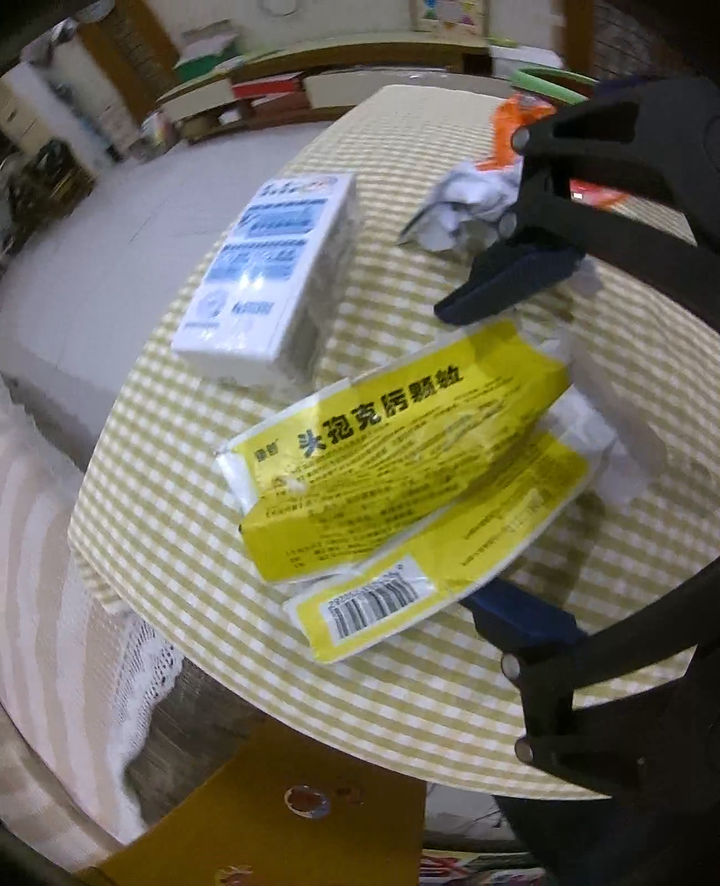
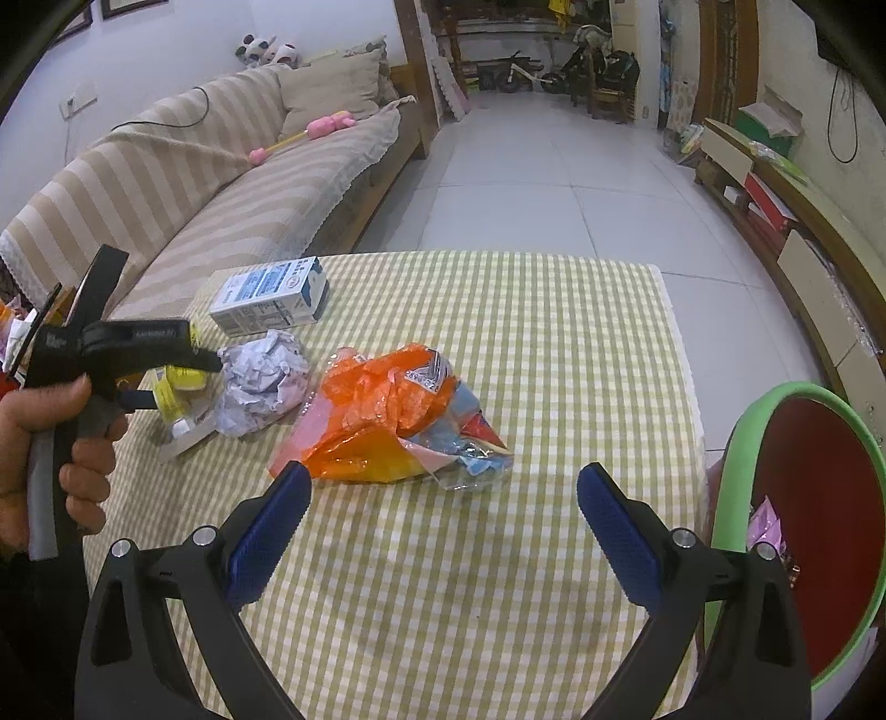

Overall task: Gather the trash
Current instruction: 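Grasp the yellow medicine boxes with the left tool, then grasp the orange plastic bag with the right tool while the left tool holds the yellow boxes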

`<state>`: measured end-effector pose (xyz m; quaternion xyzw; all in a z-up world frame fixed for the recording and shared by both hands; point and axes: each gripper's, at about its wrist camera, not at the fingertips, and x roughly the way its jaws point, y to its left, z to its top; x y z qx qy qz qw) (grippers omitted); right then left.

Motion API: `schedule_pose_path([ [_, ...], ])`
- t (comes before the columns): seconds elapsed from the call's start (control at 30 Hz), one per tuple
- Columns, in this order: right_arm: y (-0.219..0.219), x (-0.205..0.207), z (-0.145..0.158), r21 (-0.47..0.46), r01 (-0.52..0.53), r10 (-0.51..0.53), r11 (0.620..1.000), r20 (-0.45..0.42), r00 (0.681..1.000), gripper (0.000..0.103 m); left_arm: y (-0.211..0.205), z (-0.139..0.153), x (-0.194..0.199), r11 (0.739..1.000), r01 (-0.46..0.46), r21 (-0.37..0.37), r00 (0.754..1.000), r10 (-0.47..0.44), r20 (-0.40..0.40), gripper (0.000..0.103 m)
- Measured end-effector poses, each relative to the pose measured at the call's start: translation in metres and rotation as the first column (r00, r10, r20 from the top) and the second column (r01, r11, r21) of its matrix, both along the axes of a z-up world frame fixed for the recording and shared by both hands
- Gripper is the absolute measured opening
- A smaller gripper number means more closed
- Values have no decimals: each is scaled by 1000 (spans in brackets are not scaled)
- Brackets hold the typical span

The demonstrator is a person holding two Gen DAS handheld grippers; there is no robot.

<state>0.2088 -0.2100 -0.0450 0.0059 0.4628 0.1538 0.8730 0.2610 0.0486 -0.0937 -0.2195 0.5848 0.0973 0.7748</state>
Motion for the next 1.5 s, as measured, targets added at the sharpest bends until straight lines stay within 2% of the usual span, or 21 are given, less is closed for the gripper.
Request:
schedule_pose_path([
  [0.2,5,2,1,-4,-11,11,1000,2,1000,94,-12,10,-25,991,135,8,990,-135,47,71],
  [0.4,9,10,2,-7,11,-11,1000,0,1000,94,-28,11,-58,955,293,39,954,-294,53,58],
  [0.5,11,16,2,-3,25,-25,1000,-5,1000,94,-27,7,-71,943,331,36,941,-333,53,52],
  [0.6,12,22,1,10,41,-41,999,-15,999,94,-25,8,-85,936,349,45,934,-352,66,49],
  [0.83,17,37,-8,47,80,-77,996,-66,995,94,0,15,-107,933,345,106,931,-354,90,49],
  [1.07,31,49,-20,56,98,-91,994,-113,989,93,12,19,-120,940,329,87,932,-338,129,49],
  [1.13,34,53,-26,37,101,-95,994,-127,987,90,12,20,-121,941,328,84,932,-337,136,49],
  [1.2,36,56,-33,20,103,-99,995,-151,984,77,2,21,-111,941,327,82,931,-336,141,49],
  [1.33,39,53,-37,-15,89,-90,996,-149,985,60,2,22,-109,945,319,76,934,-327,147,49],
  [1.5,37,47,-35,-15,77,-79,997,-148,986,51,2,26,-111,946,315,79,932,-324,162,49],
])
